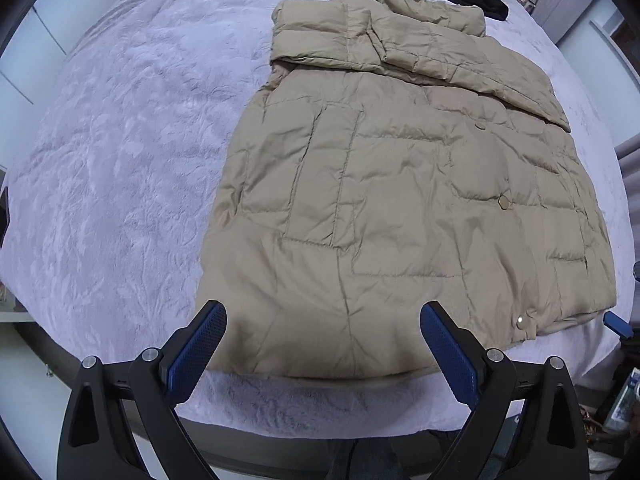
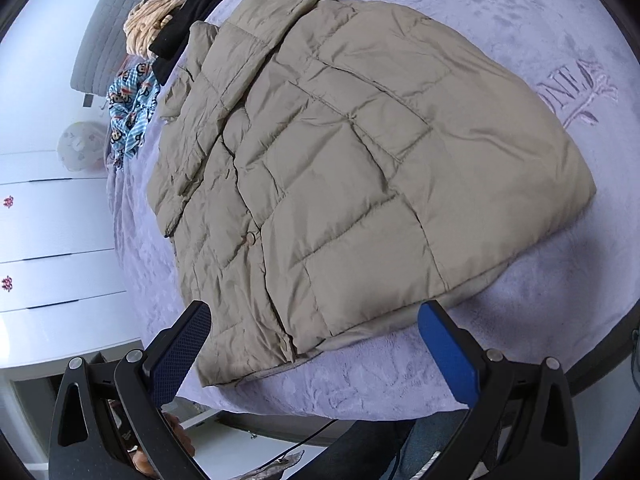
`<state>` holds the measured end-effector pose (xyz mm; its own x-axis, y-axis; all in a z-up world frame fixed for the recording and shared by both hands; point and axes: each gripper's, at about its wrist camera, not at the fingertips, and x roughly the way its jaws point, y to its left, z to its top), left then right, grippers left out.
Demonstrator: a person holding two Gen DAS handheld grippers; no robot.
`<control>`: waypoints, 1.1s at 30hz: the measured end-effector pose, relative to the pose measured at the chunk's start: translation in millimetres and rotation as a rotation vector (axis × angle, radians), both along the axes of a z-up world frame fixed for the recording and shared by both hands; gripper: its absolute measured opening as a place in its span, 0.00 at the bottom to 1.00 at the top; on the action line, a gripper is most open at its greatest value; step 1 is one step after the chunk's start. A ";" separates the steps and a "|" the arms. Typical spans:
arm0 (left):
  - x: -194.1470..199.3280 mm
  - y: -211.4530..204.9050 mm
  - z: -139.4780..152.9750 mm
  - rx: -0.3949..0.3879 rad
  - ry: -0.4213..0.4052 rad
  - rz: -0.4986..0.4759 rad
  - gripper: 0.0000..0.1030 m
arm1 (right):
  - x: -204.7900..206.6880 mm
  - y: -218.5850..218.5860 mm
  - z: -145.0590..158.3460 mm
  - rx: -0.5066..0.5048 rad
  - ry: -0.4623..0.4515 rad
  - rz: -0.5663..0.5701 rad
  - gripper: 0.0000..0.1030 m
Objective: Fold large clothes
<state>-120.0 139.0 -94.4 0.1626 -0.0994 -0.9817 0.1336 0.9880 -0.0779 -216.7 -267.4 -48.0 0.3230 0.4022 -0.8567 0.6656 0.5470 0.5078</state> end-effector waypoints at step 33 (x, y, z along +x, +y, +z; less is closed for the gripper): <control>-13.8 38.6 -75.0 -0.514 0.158 0.492 0.95 | -56.5 -78.2 -59.3 0.187 0.083 -0.202 1.00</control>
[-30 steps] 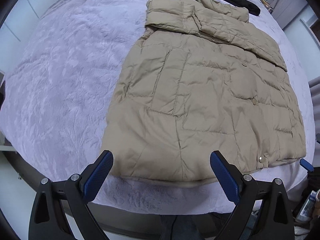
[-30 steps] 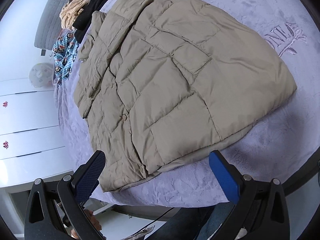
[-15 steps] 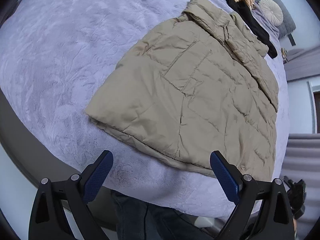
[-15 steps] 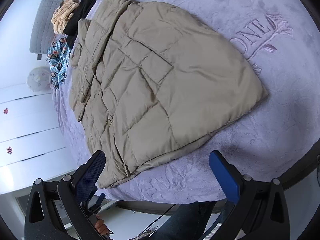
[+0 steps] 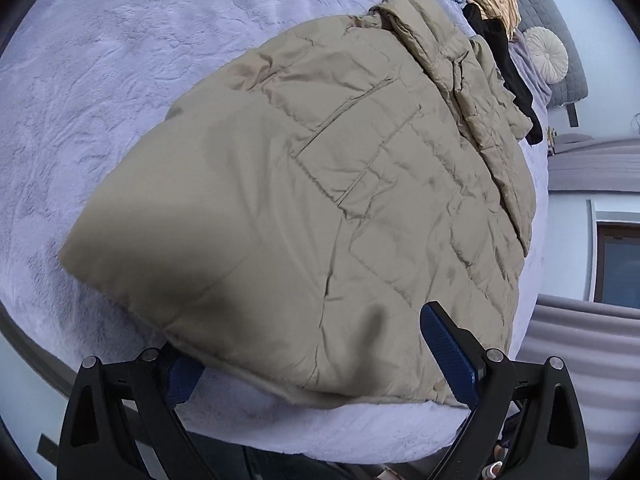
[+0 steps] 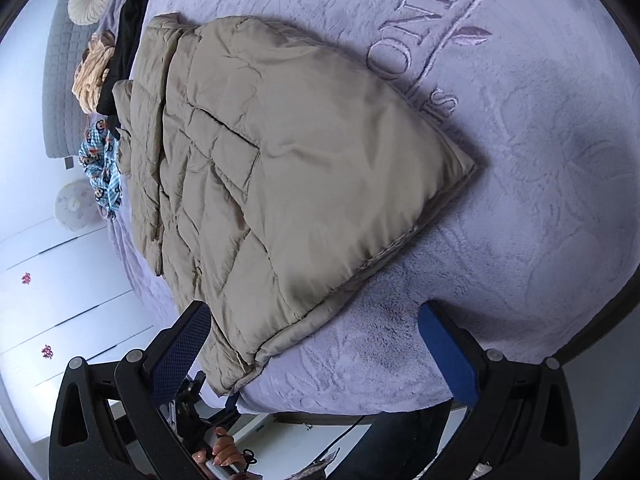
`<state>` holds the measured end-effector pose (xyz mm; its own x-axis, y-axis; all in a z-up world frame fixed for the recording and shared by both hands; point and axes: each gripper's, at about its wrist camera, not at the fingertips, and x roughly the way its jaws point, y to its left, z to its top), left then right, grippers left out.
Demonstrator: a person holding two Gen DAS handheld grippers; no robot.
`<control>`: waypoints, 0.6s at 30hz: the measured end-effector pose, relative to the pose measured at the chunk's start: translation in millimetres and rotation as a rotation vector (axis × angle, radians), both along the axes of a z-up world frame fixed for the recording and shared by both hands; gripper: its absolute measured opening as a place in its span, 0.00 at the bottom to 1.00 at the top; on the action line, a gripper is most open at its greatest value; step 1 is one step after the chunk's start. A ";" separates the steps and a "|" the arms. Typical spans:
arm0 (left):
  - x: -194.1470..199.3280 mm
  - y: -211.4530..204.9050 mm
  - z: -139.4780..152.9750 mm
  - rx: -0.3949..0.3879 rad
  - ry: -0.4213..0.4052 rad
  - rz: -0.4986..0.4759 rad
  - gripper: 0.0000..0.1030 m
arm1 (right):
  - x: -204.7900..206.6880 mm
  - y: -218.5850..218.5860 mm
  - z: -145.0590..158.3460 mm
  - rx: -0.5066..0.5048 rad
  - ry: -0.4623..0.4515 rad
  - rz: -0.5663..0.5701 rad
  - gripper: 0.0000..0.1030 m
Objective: Fold large clothes
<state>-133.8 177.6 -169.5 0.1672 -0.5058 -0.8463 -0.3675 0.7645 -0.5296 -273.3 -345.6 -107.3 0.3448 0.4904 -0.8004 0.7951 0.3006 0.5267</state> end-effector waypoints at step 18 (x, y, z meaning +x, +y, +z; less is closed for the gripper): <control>10.9 2.4 -4.2 -0.071 -0.045 -0.010 0.10 | 26.7 -3.5 -20.0 0.030 -0.073 -0.077 1.00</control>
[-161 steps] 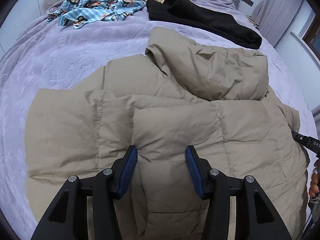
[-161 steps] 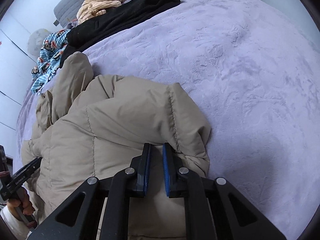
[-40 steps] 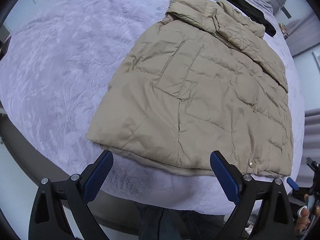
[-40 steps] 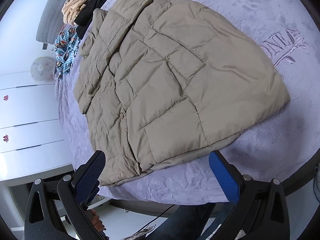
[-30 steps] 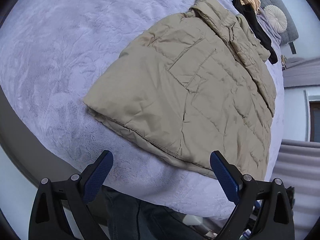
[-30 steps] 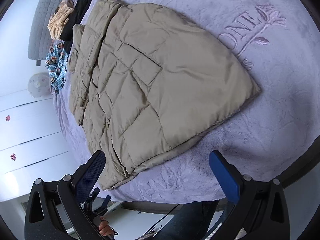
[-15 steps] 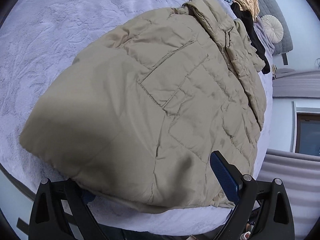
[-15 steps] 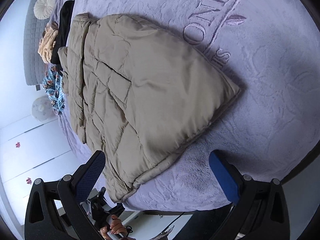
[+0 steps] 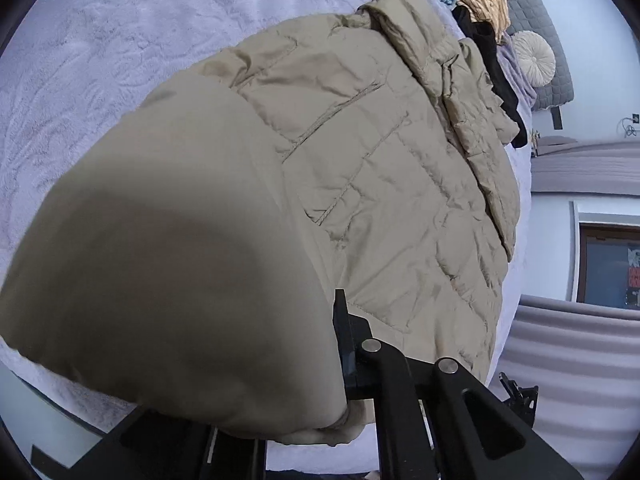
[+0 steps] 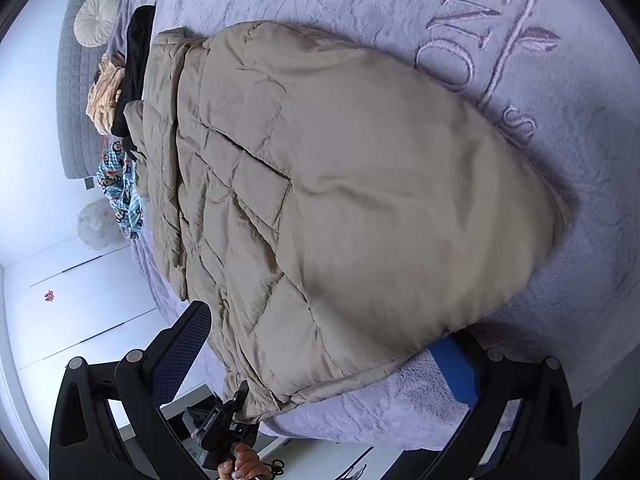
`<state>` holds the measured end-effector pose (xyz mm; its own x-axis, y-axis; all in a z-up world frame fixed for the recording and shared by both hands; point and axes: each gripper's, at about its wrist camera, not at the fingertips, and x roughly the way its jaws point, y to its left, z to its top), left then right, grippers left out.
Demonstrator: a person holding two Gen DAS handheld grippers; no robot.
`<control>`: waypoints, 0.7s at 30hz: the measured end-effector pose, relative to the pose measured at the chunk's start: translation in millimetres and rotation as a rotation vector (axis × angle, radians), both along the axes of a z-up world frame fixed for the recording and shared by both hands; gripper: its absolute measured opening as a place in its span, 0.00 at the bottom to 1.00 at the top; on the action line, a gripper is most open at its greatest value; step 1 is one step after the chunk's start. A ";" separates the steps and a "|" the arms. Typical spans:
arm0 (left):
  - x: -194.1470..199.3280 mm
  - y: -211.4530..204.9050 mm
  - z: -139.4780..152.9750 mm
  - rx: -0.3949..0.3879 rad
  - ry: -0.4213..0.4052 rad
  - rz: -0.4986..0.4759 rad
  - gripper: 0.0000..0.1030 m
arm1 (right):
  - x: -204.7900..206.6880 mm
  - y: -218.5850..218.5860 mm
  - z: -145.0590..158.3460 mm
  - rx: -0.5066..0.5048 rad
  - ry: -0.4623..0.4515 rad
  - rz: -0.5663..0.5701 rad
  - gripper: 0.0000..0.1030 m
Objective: Fold large clothes
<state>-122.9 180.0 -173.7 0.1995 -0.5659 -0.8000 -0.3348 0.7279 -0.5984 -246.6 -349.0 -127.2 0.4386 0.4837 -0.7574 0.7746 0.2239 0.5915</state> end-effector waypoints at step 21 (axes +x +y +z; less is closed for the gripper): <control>70.9 -5.5 128.3 0.047 -0.319 -0.228 0.10 | 36.4 6.3 87.4 -0.236 -0.173 0.073 0.11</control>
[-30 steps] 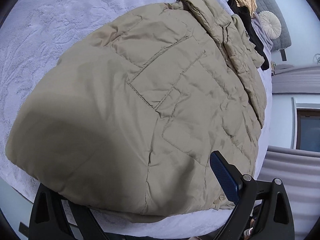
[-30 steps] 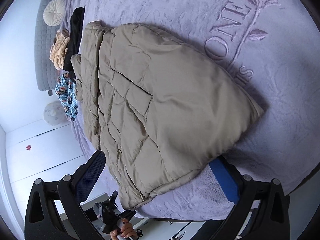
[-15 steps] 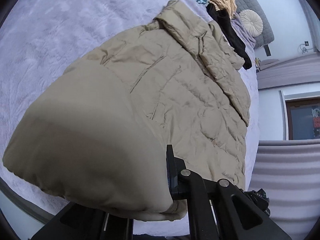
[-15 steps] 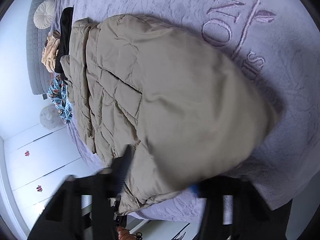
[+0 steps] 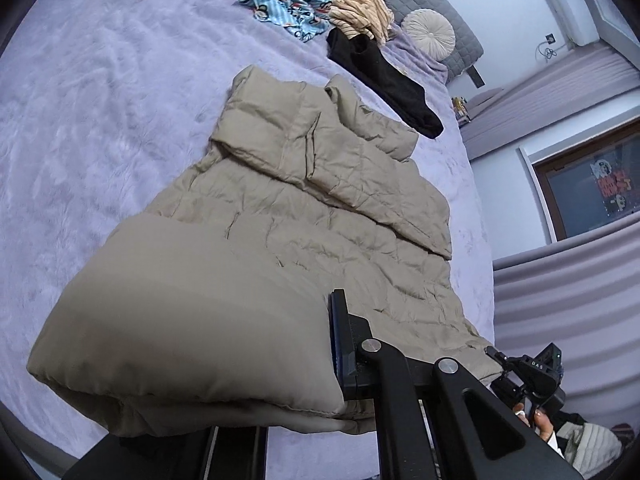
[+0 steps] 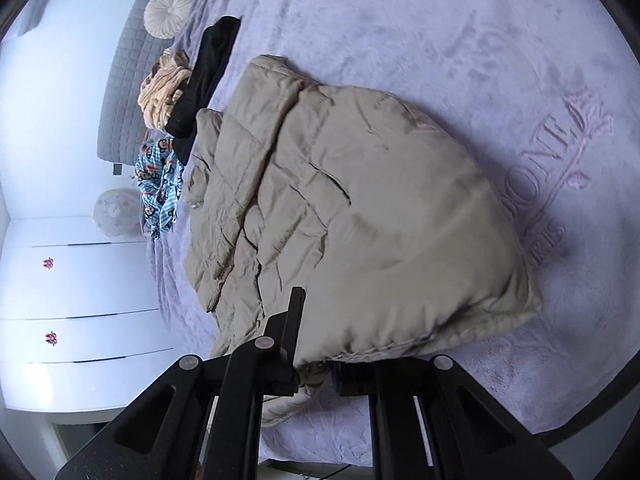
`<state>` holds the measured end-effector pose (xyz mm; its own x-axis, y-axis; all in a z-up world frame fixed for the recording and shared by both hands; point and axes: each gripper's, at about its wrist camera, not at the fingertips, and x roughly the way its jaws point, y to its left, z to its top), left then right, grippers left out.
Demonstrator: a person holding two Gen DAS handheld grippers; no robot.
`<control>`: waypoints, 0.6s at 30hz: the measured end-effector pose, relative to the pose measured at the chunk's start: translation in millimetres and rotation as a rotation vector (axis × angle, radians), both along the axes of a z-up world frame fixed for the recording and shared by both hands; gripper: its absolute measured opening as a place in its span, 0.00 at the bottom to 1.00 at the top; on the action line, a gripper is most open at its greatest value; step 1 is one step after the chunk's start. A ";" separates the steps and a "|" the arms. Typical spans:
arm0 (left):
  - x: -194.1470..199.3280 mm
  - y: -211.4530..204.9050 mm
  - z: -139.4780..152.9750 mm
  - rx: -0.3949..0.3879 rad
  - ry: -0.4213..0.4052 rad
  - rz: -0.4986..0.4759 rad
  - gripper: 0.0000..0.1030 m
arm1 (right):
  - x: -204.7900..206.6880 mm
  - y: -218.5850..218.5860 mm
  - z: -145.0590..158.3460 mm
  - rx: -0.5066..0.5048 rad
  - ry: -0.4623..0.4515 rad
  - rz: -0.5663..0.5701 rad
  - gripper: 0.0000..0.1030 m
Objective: Fold large clothes
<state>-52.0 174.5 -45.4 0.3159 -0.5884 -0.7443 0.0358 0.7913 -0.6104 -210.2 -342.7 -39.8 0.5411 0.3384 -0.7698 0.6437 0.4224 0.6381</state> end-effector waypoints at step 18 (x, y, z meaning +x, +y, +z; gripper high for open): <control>168.1 -58.4 45.8 0.195 -0.110 0.081 0.10 | 241.3 -28.1 86.3 -0.302 -0.128 0.392 0.11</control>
<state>116.1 116.1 0.4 0.4418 -0.4062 -0.7999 0.0253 0.8969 -0.4415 31.1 -370.9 46.5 0.5143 0.3073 -0.8007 0.3248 0.7943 0.5134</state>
